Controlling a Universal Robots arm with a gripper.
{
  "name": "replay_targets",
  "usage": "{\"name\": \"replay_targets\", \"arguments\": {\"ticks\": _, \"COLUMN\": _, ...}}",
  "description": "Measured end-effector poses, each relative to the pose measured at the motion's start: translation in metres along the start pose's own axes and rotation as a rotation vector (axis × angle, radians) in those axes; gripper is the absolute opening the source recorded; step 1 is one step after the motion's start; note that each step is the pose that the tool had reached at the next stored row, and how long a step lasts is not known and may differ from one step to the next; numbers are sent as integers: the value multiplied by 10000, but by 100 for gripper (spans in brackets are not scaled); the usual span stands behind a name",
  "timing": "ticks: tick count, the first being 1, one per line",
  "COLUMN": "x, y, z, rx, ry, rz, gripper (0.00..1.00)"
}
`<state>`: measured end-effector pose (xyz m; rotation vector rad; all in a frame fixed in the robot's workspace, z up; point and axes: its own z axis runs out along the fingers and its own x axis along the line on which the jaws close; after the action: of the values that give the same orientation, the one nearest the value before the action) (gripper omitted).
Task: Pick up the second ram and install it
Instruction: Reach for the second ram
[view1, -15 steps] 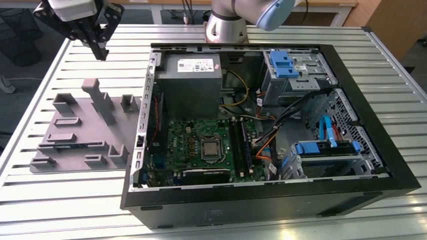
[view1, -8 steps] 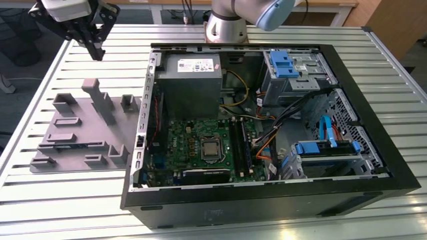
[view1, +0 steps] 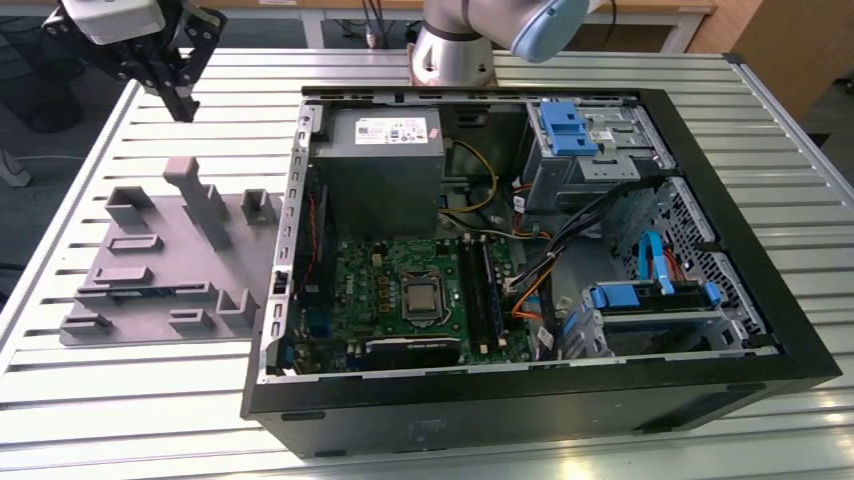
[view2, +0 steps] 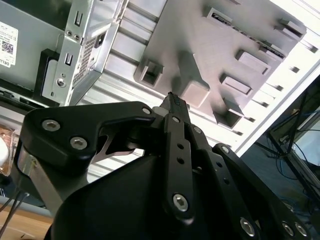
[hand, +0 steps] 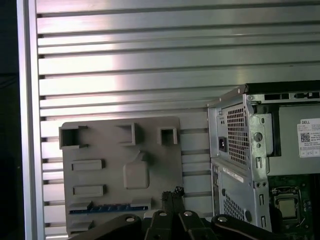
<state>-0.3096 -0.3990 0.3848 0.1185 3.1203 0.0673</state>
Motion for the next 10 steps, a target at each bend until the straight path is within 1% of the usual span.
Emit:
{"name": "replay_targets", "arguments": {"ticks": 5, "x": 104, "y": -15, "z": 1, "rx": 0, "ry": 1, "rz": 1, "gripper": 11}}
{"name": "replay_targets", "arguments": {"ticks": 10, "x": 174, "y": -101, "z": 5, "rx": 0, "ry": 0, "rz": 0, "gripper": 11}}
